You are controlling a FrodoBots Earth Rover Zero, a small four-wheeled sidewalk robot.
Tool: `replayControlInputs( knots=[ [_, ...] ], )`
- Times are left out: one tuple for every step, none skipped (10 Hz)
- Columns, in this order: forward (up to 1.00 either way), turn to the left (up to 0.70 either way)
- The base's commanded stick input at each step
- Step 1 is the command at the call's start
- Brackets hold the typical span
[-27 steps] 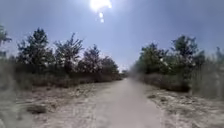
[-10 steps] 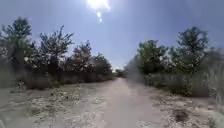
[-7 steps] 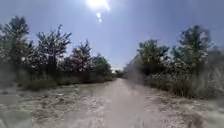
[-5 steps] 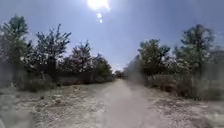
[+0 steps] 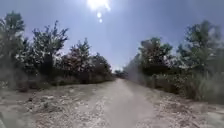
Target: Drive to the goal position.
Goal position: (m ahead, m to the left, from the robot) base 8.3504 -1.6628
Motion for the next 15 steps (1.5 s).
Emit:
replayControlInputs(
  knots=[
    [0.70,0.00],
    [0.70,0.00],
    [0.70,0.00],
    [0.70,0.00],
    [0.70,0.00],
    [0.70,0.00],
    [0.70,0.00],
    [0.70,0.00],
    [0.70,0.00],
    [0.70,0.00],
    [0.70,0.00],
    [0.70,0.00],
    [0.70,0.00],
    [0.70,0.00],
    [0.70,0.00]
  ],
)
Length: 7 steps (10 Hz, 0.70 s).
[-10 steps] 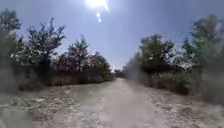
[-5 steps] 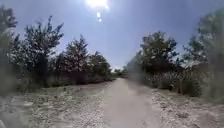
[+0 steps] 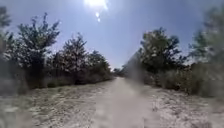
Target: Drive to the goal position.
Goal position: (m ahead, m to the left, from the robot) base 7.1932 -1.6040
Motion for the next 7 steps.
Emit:
replayControlInputs(
  knots=[
    [0.70,0.00],
    [0.70,0.00],
    [0.70,0.00],
    [0.70,0.00],
    [0.70,0.00],
    [0.70,0.00],
    [0.70,0.00]
  ],
)
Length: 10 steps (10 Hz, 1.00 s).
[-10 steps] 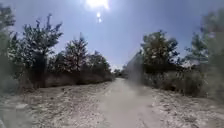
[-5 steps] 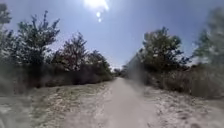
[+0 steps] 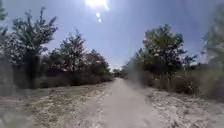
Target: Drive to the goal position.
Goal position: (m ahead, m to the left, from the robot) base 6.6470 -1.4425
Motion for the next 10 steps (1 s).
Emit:
replayControlInputs(
  knots=[
    [0.70,0.00],
    [0.70,-0.10],
    [0.70,-0.14],
    [0.70,-0.14],
    [0.70,-0.14],
    [0.70,-0.11],
    [0.70,-0.04],
    [0.70,0.00],
    [0.70,0.00],
    [0.70,0.00]
  ],
)
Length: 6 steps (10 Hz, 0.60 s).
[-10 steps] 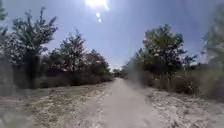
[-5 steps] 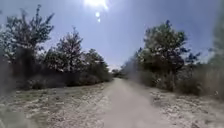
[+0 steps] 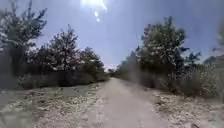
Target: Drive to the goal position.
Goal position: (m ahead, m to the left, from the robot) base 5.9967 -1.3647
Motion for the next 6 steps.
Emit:
replayControlInputs(
  knots=[
    [0.70,0.00],
    [0.70,0.00],
    [0.70,0.00],
    [0.70,0.00],
    [0.70,0.00],
    [0.70,0.00]
  ],
)
